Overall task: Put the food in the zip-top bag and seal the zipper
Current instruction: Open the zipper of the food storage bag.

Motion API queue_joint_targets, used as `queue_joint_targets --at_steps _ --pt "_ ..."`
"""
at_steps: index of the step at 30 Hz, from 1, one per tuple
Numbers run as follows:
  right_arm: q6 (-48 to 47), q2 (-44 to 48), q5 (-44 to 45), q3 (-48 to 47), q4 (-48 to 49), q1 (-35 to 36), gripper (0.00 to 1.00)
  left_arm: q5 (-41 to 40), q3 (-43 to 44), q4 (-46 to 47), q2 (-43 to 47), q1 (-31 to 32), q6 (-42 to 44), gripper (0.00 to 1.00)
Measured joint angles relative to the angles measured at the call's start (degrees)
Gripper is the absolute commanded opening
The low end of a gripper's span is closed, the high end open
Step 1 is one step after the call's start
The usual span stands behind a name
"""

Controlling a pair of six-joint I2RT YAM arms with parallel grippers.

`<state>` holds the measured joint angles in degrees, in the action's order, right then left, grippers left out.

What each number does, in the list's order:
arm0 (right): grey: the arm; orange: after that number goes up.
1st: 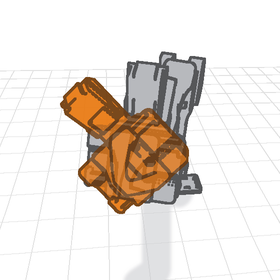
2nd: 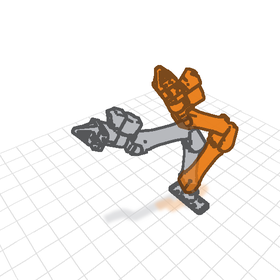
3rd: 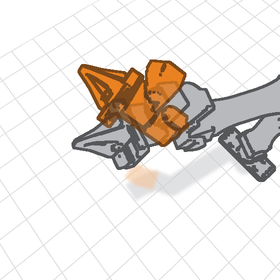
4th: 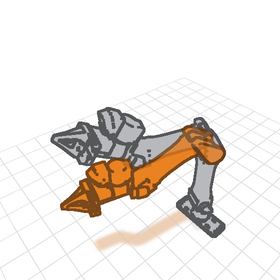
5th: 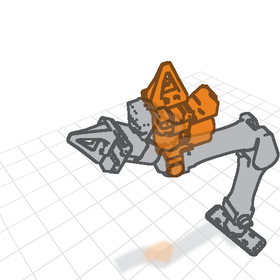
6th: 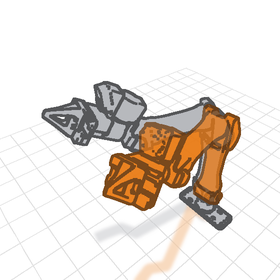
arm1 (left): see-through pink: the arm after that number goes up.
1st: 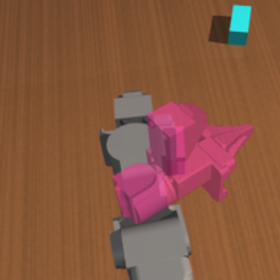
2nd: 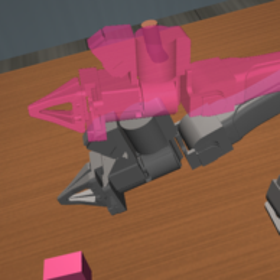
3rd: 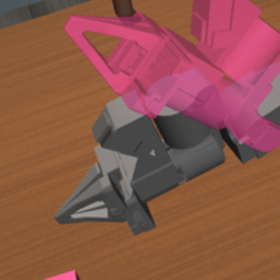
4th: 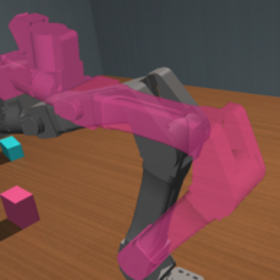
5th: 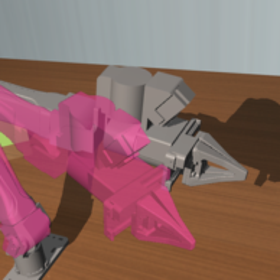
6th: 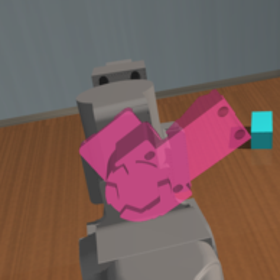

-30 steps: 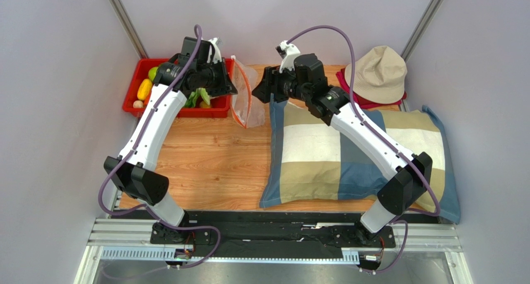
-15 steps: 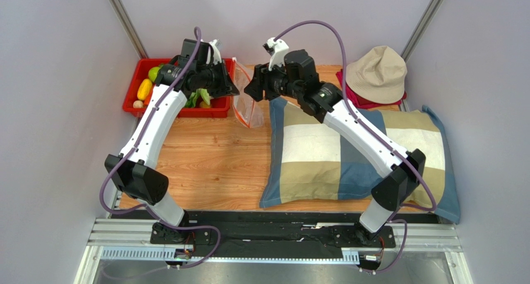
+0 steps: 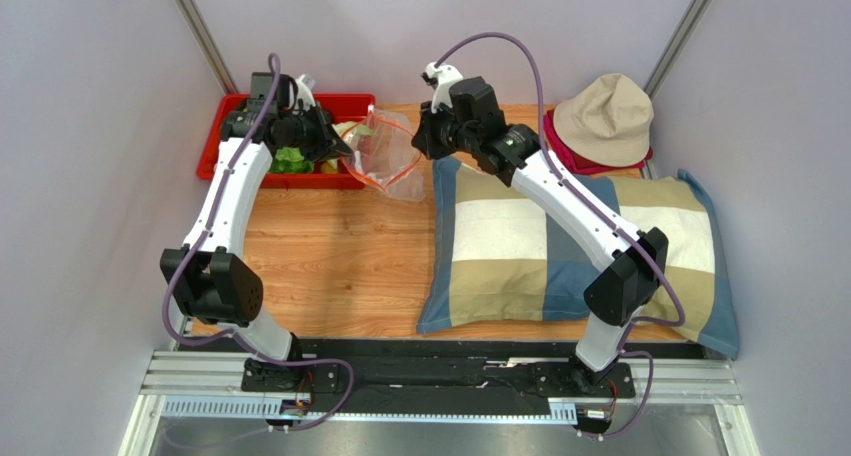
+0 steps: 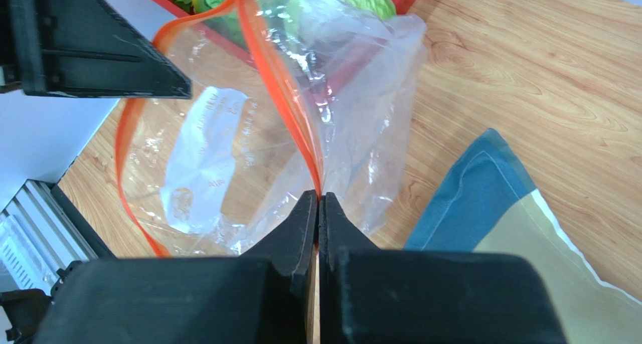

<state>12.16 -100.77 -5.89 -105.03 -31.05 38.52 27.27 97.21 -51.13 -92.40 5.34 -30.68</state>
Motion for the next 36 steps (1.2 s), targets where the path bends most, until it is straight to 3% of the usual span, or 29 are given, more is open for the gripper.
queue_joint_targets --at_steps 3,7,14,18,22,26,30,36 --pt "-0.2 0.3 -1.8 0.4 0.0 -1.9 0.00 3.4 -0.5 1.8 0.1 -1.0 0.2 0.00" --pt "-0.5 0.2 -4.0 0.5 -0.3 -3.7 0.22 8.7 -3.8 5.9 0.6 -0.5 -1.4 0.00" --pt "2.2 -3.0 -8.4 -1.4 -0.4 -4.2 0.22 13.9 -5.9 11.7 0.6 -0.1 -7.3 0.00" --pt "4.5 -5.0 -9.7 -1.4 -0.8 -4.2 0.30 15.5 -9.0 16.4 1.1 -0.1 -11.1 0.00" --pt "6.2 -5.3 -11.2 -1.4 -1.7 -4.2 0.19 16.2 -11.9 18.1 1.1 -0.2 -14.3 0.00" --pt "8.0 -5.4 -12.7 -1.6 -2.1 -4.4 0.37 17.3 -13.1 21.1 1.1 -0.5 -17.9 0.00" --pt "9.0 -5.9 -13.7 -2.3 -2.8 -4.5 0.43 18.1 -13.9 24.5 1.1 -1.2 -20.8 0.00" --pt "10.8 -8.3 -14.8 -4.5 -3.1 -5.7 0.00 20.4 -16.6 28.3 1.1 -1.5 -24.2 0.00"
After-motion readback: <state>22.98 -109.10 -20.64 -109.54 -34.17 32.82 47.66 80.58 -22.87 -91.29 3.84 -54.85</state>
